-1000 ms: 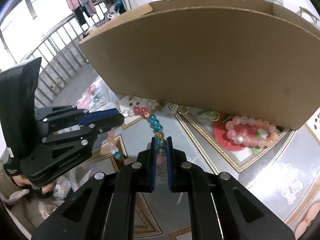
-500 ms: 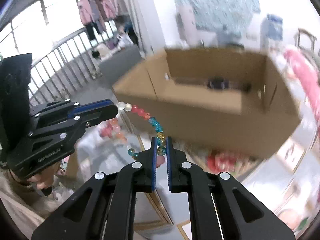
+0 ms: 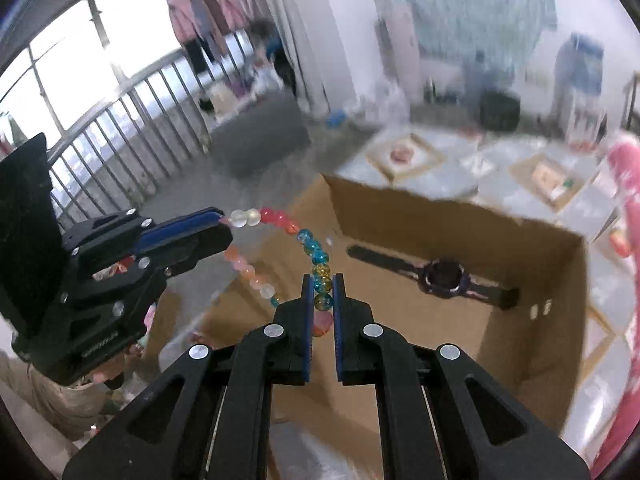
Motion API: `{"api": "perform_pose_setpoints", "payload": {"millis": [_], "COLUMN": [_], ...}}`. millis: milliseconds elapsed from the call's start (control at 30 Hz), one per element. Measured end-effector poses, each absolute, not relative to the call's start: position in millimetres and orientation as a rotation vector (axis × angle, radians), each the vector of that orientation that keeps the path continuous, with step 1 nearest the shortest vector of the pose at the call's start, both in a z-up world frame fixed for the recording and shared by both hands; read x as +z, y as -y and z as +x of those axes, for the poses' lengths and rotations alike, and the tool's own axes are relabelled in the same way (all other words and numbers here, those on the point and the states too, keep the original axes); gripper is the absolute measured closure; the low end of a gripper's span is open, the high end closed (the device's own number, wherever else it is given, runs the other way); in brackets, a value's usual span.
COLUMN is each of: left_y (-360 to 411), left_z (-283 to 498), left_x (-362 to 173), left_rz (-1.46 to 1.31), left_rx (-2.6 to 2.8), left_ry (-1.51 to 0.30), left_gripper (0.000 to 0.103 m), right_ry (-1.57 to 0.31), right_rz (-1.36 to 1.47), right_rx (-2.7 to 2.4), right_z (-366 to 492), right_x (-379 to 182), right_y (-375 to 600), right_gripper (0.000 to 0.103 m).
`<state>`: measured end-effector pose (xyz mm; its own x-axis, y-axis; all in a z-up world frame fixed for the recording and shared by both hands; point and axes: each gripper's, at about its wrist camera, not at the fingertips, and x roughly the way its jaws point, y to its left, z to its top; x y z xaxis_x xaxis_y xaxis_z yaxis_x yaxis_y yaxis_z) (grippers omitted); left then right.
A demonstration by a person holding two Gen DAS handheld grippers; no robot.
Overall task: Organize jewelry
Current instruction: 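Lift the bead bracelet with the right tool and carry it over the box, then open the right tool to drop the bead bracelet into the box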
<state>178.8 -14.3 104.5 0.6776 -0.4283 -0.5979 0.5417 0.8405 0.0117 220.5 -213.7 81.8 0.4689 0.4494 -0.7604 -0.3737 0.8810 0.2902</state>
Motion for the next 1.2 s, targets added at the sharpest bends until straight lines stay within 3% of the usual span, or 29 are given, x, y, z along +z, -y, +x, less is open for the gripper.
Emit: {"api": "perform_pose_setpoints", "payload": {"millis": [433,533,667,900,1200], "left_y": [25,24,17,-5,-30], "left_z": [235,237,233,206,116], "left_x": [42,41,50,87,125], "left_rz": [0.266,0.262,0.238,0.151,0.102], "left_rx": [-0.500,-0.495,-0.484,-0.481,-0.546], "left_ry": [-0.879,-0.885,-0.858,-0.739,-0.556], "left_gripper": [0.092,0.084,0.083,0.072,0.054], "right_ry": [-1.371,-1.370,-1.329,-1.122,-0.863], "right_rz": [0.133,0.152,0.176,0.184,0.212], "right_rx": [0.536,0.522,0.503,0.468,0.447], "right_z": [299,299,293,249,150], "right_x": [-9,-9,2,60,121], "right_y": [182,185,193,221,270], "right_gripper": [0.092,0.089,0.086,0.064,0.059]}}
